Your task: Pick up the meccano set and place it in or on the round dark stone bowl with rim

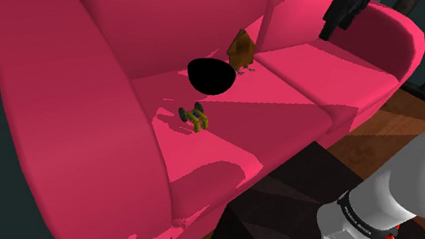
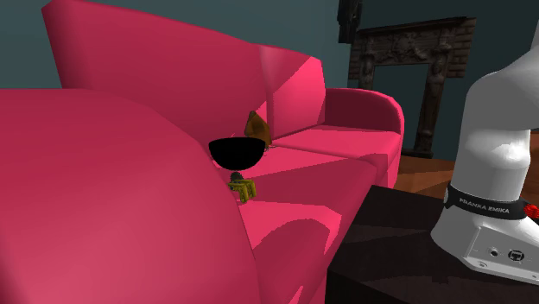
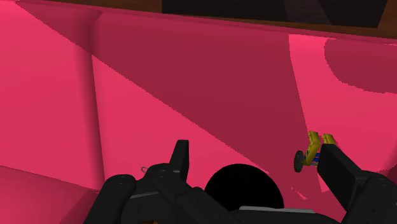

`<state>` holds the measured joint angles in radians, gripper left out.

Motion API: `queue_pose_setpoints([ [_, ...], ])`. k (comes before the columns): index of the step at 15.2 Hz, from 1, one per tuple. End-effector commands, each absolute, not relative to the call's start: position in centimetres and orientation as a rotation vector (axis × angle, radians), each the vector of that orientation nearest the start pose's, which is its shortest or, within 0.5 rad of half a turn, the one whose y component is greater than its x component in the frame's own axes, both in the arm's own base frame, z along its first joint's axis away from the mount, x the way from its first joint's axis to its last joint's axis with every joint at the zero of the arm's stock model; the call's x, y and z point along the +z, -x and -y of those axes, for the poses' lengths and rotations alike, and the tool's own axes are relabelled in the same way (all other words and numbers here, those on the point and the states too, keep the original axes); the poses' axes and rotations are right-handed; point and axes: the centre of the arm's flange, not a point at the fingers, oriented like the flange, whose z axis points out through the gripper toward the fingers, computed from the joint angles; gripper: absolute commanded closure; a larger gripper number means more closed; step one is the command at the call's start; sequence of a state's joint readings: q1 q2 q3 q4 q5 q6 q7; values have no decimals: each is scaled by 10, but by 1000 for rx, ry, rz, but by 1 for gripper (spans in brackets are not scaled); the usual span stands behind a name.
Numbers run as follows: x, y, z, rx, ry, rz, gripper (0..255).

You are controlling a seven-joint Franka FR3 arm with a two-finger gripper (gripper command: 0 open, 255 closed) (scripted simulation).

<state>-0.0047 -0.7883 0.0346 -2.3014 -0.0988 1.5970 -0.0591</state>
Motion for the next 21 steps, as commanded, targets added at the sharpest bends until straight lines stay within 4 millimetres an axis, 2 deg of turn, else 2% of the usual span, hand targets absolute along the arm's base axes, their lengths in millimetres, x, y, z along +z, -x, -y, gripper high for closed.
queue_pose_setpoints([
  [1, 620, -309, -3, -133, 3261, 128, 0],
  [21, 413, -409, -119, -266, 3225, 22, 0],
])
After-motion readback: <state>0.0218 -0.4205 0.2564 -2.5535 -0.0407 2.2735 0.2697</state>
